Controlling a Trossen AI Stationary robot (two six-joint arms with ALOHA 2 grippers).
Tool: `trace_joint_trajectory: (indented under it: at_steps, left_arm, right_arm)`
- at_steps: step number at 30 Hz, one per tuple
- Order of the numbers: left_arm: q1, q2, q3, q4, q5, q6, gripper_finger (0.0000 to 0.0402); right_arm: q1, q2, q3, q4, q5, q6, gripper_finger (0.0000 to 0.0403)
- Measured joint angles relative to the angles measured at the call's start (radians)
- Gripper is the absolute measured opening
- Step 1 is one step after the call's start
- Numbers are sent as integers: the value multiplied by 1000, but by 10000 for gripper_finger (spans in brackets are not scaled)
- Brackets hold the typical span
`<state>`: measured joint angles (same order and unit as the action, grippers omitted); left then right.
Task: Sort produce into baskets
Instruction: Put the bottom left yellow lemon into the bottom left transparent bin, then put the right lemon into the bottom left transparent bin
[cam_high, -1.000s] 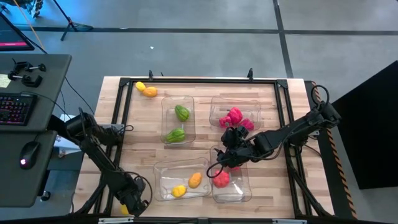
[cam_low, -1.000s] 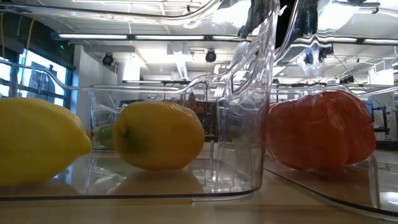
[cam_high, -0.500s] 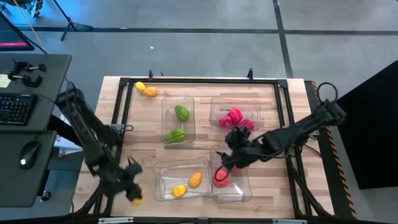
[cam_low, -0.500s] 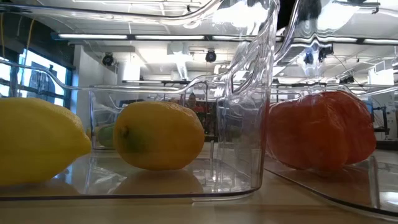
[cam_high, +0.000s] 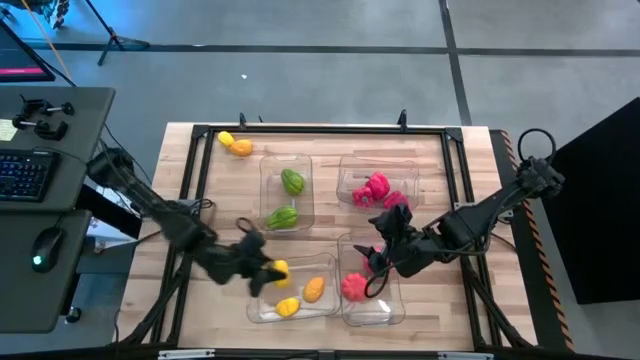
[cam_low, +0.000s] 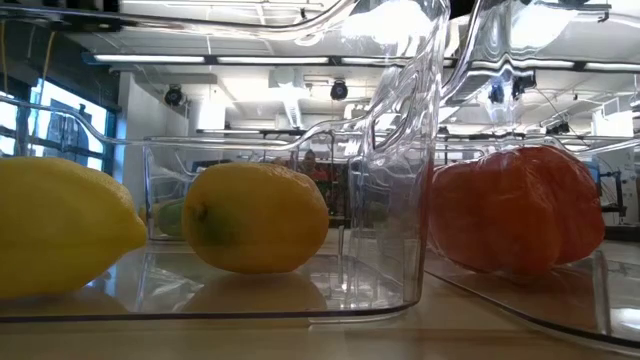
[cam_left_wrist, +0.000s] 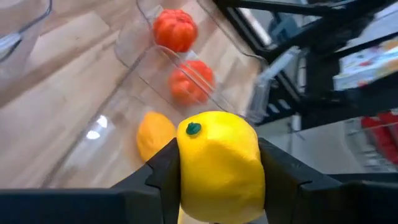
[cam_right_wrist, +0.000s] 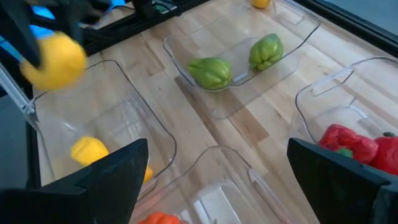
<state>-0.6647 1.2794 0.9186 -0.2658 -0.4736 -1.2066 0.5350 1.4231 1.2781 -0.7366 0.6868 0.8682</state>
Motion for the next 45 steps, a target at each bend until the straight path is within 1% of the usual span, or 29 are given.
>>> trace_joint_trajectory:
  at_steps: [2,6,10,13,18,22,25,27,29,32,35,37,40,43,45]
  left_arm:
    - [41,61,0,46,16,10,154]
    - [95,158,0,118,62,-24,176]
    - [127,218,-1,175,169,-13,190]
    - [142,245,-1,234,235,27,197]
    - [149,248,-1,305,243,92,221]
    - [162,240,-1,306,259,146,261]
    - [172,239,-1,329,312,172,299]
    - [186,239,-1,350,365,173,319]
    - [202,224,-1,360,411,169,330]
    - [230,161,-1,370,436,171,334]
    - [256,58,-1,366,435,237,335]
    - [269,-26,-1,343,402,310,335]
    - [286,-152,0,228,281,363,335]
    - [306,-270,0,50,136,390,335]
    - [316,-343,0,-91,26,366,335]
  right_arm:
    - [5,0,0,-2,0,5,376]
    - [10,0,0,-22,-1,13,376]
    - [10,0,0,-38,-3,33,376]
    - [10,0,0,-38,-6,33,376]
    - [10,0,0,-40,-7,33,376]
    - [10,0,0,-40,-8,43,376]
    - [10,0,0,-39,-8,51,376]
    - [10,0,0,-38,-8,53,376]
    - [10,0,0,-35,-8,72,376]
    - [10,0,0,-24,-6,100,376]
    - [10,0,0,3,-4,101,376]
    - [10,0,0,22,3,101,376]
    - [1,0,0,57,12,101,376]
    - [-18,0,0,109,24,104,376]
    - [-34,0,0,162,48,104,376]
